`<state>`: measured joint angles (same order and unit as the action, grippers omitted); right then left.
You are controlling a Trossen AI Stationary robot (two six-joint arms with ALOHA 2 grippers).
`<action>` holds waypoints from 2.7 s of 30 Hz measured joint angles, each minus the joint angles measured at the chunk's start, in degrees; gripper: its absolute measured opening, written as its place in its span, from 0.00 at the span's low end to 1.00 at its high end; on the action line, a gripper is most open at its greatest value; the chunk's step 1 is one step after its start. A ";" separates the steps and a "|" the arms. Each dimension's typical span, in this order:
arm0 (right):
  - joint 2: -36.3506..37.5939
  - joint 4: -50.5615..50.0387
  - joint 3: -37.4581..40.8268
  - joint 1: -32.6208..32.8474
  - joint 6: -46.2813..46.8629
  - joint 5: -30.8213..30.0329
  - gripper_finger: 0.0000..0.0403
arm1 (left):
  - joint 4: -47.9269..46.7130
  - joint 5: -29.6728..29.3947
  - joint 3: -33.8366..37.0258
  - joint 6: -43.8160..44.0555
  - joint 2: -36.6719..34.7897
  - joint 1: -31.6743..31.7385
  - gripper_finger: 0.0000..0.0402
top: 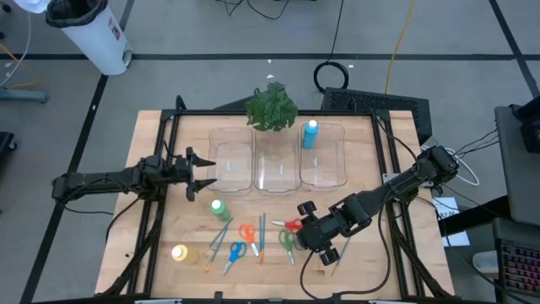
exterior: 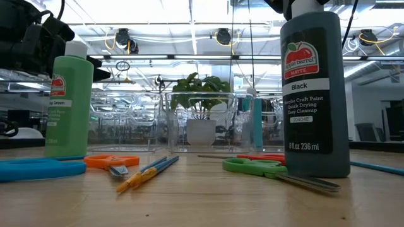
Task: Pick & Place Paint Supplies
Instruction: Put the blue paint bottle into the right transparent bin
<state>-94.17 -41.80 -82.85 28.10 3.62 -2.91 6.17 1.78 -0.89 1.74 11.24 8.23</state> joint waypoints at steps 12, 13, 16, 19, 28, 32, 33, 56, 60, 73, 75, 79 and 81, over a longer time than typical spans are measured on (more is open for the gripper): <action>0.00 0.92 0.00 0.00 -3.23 -0.18 0.37 | 0.00 0.00 0.00 0.00 0.01 0.00 0.73; 0.00 1.39 0.00 0.00 -3.26 -0.18 0.37 | 0.00 0.00 0.00 0.00 -0.01 0.00 0.73; 0.00 2.74 0.00 0.00 -3.24 -0.18 0.38 | 0.00 0.00 0.00 0.00 0.01 0.00 0.73; 0.00 2.50 0.00 0.00 -3.23 -0.18 0.40 | 0.00 0.01 0.00 0.00 0.01 0.00 0.73; 0.00 1.70 0.00 0.00 -0.39 -0.22 0.46 | 0.00 0.00 0.00 0.00 -0.01 0.00 0.73; 0.00 1.66 0.02 0.00 0.15 -0.20 0.48 | 0.00 0.00 0.00 0.01 0.01 0.00 0.73; 0.00 1.66 0.02 0.00 -0.05 -0.20 0.49 | 0.00 0.00 0.00 0.01 0.01 0.00 0.73; 0.29 4.49 3.72 -0.31 -1.29 0.04 0.46 | 0.00 0.00 0.00 0.00 0.00 0.00 0.73; 0.33 4.39 3.74 -0.31 -1.29 0.04 0.44 | 0.00 0.00 0.00 0.00 -0.01 0.02 0.73; 0.66 4.20 3.72 -0.31 0.04 0.09 0.27 | 0.00 0.00 0.00 0.00 0.01 0.00 0.73; 1.58 3.66 3.75 -0.43 2.27 0.11 0.27 | 0.00 0.00 0.00 0.01 0.00 0.00 0.73; 5.44 2.57 3.85 -1.87 6.23 -0.03 0.27 | -0.02 0.02 0.00 0.00 -0.01 0.00 0.73; 8.16 2.04 3.74 -2.89 8.10 -0.75 0.27 | 0.00 0.02 0.00 0.01 0.00 0.00 0.73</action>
<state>-86.01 -39.76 -79.11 25.21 11.71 -3.66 6.17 1.80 -0.89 1.75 11.23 8.23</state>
